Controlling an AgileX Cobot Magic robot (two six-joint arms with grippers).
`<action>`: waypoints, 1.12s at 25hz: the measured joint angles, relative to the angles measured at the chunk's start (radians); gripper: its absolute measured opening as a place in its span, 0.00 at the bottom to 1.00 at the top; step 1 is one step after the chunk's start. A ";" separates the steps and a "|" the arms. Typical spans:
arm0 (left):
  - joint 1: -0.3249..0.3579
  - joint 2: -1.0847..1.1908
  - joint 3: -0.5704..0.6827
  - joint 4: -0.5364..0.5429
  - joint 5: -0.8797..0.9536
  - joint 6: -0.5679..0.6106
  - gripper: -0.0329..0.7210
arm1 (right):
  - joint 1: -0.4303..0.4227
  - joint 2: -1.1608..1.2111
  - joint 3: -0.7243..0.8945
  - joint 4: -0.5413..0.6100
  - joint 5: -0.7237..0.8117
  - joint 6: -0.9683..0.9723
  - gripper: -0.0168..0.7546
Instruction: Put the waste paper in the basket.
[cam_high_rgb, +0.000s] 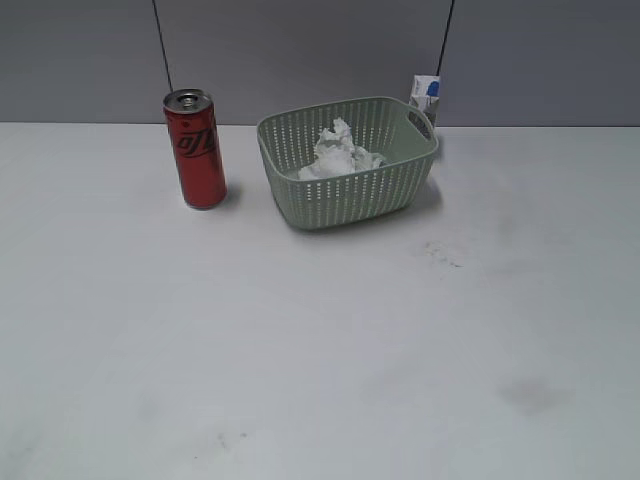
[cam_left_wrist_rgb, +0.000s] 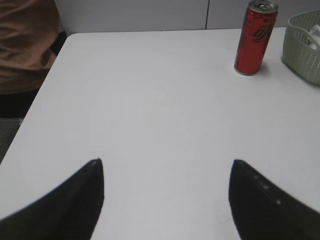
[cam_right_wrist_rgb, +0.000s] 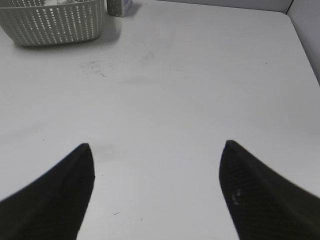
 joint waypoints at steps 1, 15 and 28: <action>0.000 0.000 0.000 0.000 0.000 0.000 0.83 | 0.000 0.000 0.000 0.000 0.000 0.000 0.78; 0.000 0.000 0.000 0.000 0.000 0.000 0.83 | 0.000 0.000 0.000 0.000 0.000 0.000 0.78; 0.000 0.000 0.000 0.000 0.000 0.000 0.83 | 0.000 0.000 0.000 0.000 0.000 0.000 0.78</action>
